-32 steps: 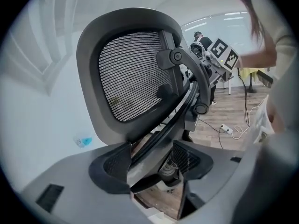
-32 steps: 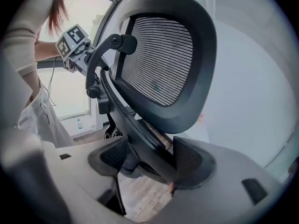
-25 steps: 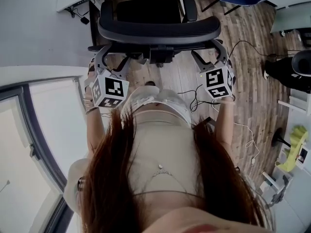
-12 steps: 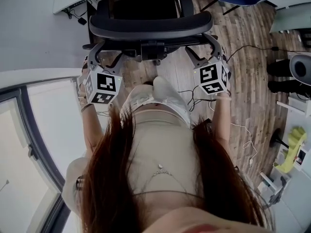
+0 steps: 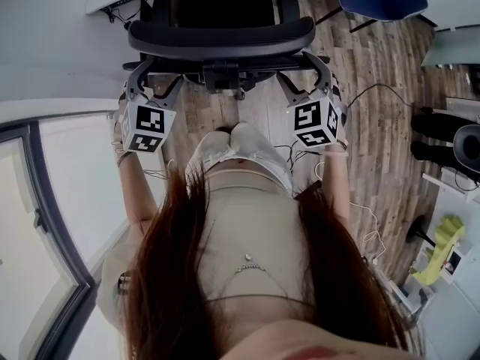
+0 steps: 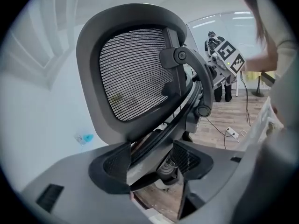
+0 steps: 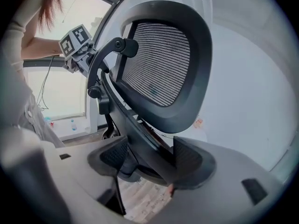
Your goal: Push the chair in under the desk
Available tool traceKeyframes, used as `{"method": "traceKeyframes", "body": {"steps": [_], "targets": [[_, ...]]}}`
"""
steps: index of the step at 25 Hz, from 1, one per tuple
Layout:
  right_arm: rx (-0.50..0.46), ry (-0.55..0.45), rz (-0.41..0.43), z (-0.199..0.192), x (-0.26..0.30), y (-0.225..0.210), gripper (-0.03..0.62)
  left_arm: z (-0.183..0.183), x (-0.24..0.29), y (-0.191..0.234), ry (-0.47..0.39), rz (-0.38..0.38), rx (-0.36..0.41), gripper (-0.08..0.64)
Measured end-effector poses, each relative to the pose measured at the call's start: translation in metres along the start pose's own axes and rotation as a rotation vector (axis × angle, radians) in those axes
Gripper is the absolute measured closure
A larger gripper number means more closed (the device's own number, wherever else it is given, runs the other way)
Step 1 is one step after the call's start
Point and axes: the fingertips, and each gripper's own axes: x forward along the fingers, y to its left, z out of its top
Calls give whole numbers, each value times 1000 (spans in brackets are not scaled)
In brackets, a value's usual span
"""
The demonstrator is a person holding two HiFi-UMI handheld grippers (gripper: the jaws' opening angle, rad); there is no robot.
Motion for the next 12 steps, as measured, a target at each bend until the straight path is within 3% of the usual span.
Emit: {"method": "traceKeyframes", "body": {"steps": [12], "targets": [[-31,-45,0,2,12,-9,287,3,10,5,16,10,-25,276]]}}
